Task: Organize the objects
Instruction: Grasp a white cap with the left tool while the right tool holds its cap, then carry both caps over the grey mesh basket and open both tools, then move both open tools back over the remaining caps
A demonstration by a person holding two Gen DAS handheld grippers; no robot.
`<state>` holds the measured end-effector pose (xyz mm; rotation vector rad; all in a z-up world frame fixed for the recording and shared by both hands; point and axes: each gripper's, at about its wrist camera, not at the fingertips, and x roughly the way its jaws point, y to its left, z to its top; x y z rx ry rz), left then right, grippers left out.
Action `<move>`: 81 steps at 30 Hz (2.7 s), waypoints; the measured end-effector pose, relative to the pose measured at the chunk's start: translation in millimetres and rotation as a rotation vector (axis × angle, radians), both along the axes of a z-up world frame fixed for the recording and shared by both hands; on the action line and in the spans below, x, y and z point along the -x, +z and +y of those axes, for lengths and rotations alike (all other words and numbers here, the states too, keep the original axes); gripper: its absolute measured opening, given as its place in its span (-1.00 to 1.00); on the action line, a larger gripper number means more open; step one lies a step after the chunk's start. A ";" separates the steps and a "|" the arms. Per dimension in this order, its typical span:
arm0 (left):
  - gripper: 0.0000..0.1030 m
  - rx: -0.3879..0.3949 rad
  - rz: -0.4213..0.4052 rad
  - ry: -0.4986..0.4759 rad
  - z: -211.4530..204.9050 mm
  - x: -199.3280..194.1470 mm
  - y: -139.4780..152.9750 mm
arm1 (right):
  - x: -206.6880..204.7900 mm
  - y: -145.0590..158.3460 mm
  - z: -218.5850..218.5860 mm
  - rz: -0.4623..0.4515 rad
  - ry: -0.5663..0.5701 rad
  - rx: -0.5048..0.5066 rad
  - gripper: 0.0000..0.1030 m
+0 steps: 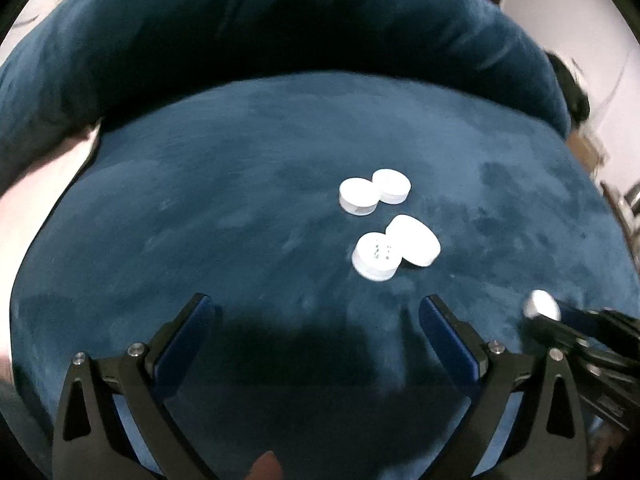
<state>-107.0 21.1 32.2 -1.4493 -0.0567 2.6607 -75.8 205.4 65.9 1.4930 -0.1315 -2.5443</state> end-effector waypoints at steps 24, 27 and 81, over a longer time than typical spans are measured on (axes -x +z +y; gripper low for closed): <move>-0.40 -0.093 0.049 0.026 -53.3 -84.5 80.9 | -53.0 55.9 -30.7 0.084 0.037 0.090 -0.37; -0.40 -0.094 0.090 0.063 -78.0 -117.5 106.0 | -67.8 73.9 -55.0 0.115 0.076 0.095 -0.37; 0.98 -0.004 0.217 0.363 -221.8 -312.9 169.2 | -185.5 132.3 -195.6 0.240 0.295 0.259 1.00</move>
